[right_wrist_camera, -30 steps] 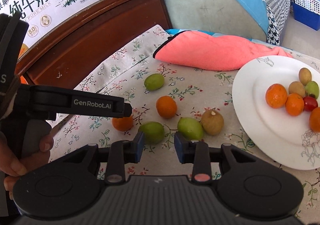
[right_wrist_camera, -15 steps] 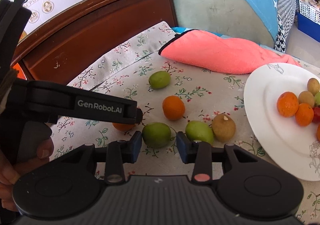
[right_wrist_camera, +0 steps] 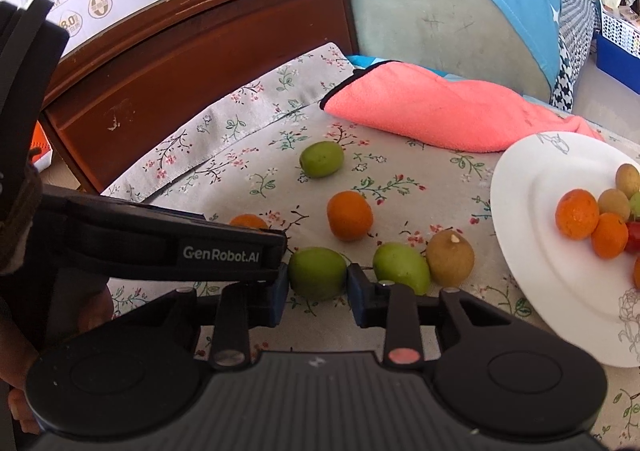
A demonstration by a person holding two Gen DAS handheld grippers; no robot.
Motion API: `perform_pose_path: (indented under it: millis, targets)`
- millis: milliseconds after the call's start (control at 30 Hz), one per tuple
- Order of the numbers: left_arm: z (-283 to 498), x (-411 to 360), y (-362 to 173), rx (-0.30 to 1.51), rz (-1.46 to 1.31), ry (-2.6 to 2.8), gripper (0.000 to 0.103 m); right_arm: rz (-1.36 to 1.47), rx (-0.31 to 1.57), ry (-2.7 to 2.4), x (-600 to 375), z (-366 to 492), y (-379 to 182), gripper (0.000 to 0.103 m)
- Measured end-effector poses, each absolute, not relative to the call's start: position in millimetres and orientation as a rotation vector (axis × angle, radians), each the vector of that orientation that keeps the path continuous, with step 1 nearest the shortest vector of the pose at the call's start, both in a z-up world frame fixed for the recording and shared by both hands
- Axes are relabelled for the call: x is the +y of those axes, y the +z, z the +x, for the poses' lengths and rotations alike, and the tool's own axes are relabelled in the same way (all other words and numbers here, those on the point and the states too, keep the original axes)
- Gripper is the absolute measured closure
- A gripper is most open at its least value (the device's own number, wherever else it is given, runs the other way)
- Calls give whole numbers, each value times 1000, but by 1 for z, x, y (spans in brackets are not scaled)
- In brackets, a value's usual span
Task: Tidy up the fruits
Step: 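Grasp a green jujube with the right gripper while the left grasps a mandarin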
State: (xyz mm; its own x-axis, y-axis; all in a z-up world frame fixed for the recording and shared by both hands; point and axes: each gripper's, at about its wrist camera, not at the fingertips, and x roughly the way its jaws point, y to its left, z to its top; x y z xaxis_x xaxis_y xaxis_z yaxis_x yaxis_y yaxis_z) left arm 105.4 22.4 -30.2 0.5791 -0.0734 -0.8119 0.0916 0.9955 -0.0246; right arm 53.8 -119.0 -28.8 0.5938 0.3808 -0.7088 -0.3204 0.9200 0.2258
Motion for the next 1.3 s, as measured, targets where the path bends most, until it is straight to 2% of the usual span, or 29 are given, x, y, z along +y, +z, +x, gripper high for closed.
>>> perform_pose_path:
  millis: [233, 1300]
  targets:
    - [103, 20, -28, 936, 10, -125, 74, 84, 848, 389, -122, 52, -28, 71]
    - [99, 17, -1, 814, 42, -73, 74, 121, 796, 373, -139, 41, -6, 71]
